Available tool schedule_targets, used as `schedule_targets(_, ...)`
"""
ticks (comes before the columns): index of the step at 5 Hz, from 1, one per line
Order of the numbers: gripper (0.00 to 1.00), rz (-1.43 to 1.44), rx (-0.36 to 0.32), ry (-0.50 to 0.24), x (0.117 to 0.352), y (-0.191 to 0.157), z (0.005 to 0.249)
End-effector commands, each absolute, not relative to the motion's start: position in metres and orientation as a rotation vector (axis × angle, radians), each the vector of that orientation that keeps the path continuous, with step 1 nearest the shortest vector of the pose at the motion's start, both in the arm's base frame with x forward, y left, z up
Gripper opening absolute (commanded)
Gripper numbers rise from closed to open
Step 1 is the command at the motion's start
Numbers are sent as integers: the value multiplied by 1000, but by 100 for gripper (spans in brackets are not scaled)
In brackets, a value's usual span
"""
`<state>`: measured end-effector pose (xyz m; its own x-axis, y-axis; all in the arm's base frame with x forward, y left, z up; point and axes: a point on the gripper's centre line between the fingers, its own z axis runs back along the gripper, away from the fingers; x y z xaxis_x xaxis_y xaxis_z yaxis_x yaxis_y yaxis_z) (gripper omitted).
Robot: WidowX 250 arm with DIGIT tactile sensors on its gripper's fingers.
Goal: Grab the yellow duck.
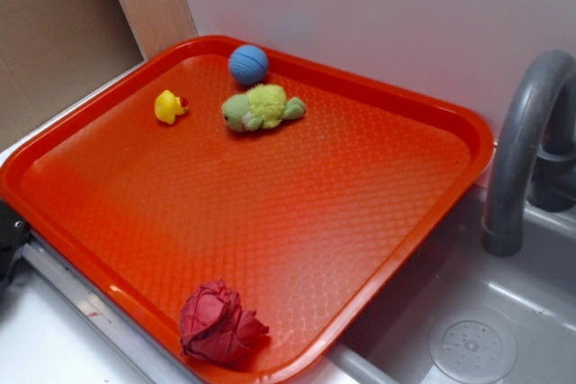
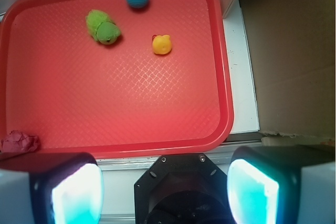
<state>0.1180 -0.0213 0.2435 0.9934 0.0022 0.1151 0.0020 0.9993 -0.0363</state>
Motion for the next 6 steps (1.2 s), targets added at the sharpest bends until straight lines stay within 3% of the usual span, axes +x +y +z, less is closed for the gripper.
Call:
schedule_targets(1,100,0,-36,-115,118,-21,243)
schedule_targets(2,100,-74,22,-162,168,-29,225)
schedule_targets(3,100,-159,41,-179,217,-48,190)
schedule_targets(4,100,-347,30,-123,261,-77,137)
schedule_targets(5,100,-418,63,-32,272,-70,86)
schedule_targets(6,100,-450,11,-40,256,-46,97)
